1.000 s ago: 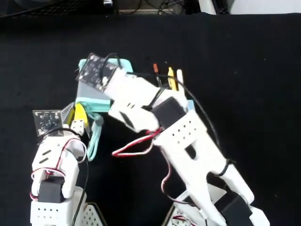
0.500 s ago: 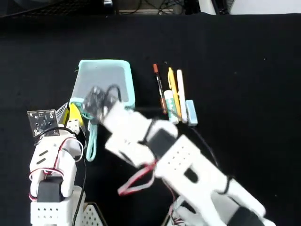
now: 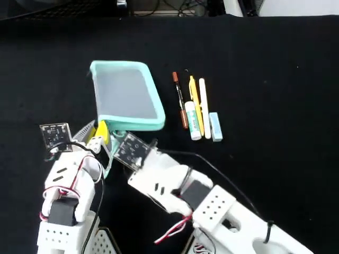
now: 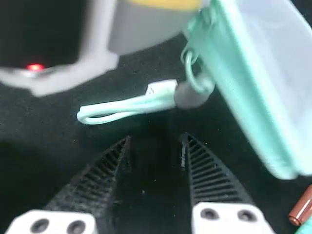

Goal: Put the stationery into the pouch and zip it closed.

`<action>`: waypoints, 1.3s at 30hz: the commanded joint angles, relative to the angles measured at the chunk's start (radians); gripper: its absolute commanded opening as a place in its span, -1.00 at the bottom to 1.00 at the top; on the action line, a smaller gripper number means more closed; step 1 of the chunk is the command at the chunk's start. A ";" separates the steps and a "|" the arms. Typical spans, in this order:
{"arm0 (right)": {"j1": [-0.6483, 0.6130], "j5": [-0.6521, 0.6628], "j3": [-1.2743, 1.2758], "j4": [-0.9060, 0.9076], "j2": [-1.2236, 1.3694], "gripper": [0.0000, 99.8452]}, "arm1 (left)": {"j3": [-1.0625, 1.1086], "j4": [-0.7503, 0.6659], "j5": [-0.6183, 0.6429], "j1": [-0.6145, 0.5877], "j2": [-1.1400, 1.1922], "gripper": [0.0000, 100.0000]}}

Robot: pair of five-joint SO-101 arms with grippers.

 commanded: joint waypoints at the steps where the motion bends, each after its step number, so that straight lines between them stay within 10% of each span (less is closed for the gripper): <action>1: 0.021 -0.011 0.041 -0.117 -0.047 -0.70 | -0.012 -0.032 0.018 0.016 -0.009 -0.86; 14: 0.084 -0.180 -0.013 -0.431 0.245 -0.69 | -0.007 -0.035 -0.043 0.018 -0.009 -0.92; 21: 0.086 -0.195 -0.188 -0.436 0.509 -0.39 | -0.007 -0.034 -0.043 -0.035 -0.009 -0.92; 39: 0.091 -0.221 -0.274 -0.440 0.545 -0.39 | -0.025 -0.031 -0.043 -0.088 -0.011 -0.92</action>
